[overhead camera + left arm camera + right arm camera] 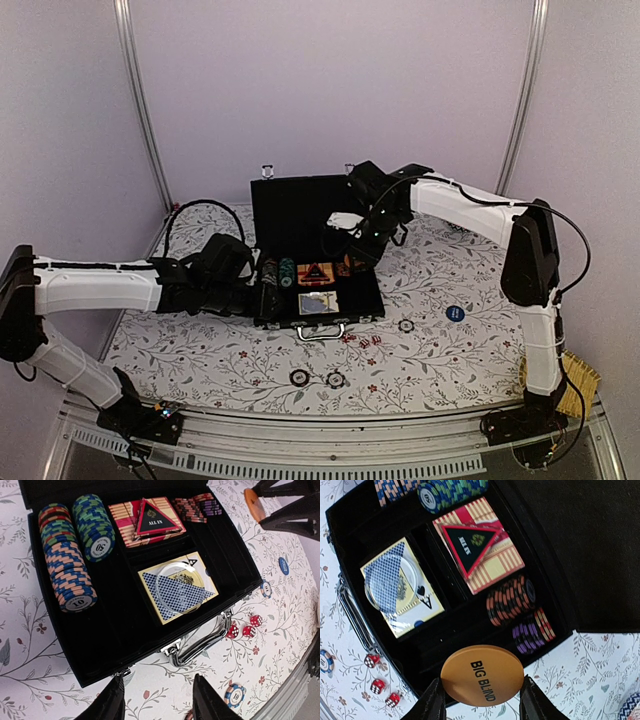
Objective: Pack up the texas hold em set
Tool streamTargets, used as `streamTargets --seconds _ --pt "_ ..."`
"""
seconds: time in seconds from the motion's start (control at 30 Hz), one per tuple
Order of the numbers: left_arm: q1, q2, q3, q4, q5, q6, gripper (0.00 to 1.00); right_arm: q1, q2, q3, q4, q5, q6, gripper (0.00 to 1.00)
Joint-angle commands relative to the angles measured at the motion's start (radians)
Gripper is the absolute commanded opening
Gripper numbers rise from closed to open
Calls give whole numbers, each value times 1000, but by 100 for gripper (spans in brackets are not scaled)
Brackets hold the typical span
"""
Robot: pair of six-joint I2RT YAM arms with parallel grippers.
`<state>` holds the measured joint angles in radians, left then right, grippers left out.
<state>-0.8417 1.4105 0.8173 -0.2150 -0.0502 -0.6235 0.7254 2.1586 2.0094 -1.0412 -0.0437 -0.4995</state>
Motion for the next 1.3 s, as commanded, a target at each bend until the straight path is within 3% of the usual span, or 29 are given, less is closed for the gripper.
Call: streamTargets --seconds 0.0,0.37,1.27 --pt "-7 -47 -33 -3 -40 -24 47 36 88 94 6 -37 -21 42" --pt "2 -89 -61 -6 -48 -26 48 81 239 225 131 -37 -19 43" --pt "6 -79 -95 27 -30 -15 48 84 406 289 232 25 -20 46"
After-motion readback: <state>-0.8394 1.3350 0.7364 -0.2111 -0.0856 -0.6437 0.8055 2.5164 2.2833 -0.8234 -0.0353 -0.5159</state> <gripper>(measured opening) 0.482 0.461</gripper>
